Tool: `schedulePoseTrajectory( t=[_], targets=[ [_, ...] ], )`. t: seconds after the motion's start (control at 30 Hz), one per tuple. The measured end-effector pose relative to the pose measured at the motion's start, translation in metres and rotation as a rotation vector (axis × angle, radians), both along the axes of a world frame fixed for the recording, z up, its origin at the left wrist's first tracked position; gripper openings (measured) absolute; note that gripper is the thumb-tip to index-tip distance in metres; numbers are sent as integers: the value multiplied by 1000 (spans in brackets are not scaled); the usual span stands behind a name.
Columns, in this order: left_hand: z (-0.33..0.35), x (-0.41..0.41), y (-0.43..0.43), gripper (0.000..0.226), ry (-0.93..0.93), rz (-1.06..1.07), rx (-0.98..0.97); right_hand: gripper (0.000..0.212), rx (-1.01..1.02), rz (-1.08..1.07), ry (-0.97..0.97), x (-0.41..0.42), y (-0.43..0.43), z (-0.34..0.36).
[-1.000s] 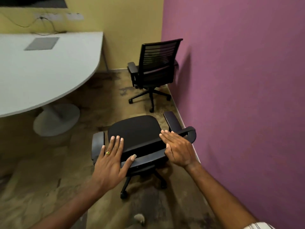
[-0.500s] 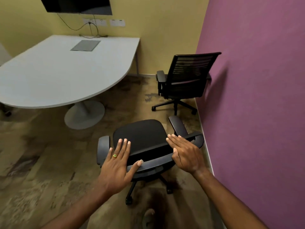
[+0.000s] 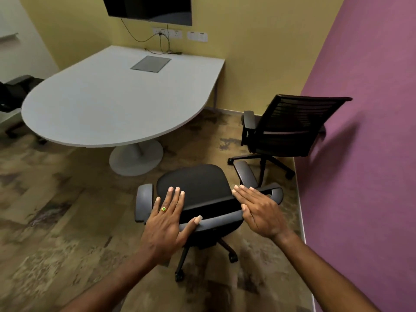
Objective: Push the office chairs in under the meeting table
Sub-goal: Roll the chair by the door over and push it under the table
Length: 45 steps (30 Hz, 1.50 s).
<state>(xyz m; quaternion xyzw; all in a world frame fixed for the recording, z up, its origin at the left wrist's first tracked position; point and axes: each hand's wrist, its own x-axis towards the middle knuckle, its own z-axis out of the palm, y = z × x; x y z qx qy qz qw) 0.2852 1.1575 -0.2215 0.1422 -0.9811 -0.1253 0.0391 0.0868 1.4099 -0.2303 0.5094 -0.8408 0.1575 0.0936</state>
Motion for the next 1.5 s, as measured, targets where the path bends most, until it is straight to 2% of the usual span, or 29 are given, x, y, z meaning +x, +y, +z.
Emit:
schedulePoseTrajectory(
  t=[0.27, 0.4, 0.53, 0.67, 0.8, 1.17, 1.5],
  targets=[
    [12, -46, -54, 96, 10, 108, 10, 59, 78, 37, 15, -95, -47, 5],
    [18, -50, -88, 97, -14, 154, -40, 58, 16, 53, -34, -99, -87, 0],
    [9, -85, -113, 106, -74, 267, -27, 53, 1, 89, -57, -133, -118, -8],
    [6, -129, -140, 110, -20, 429, 1, 52, -28, 117, -83, -176, -158, -3],
    [4, -161, -169, 105, 8, 438, -73, 52, -19, 153, -50, -211, -187, 8],
    [0, -218, -264, 101, 8, 523, -77, 54, -18, 212, -72, -283, -296, 8],
    [-7, -249, -342, 99, 47, 514, -90, 55, -4, 186, -60, -308, -370, 4]
  ],
)
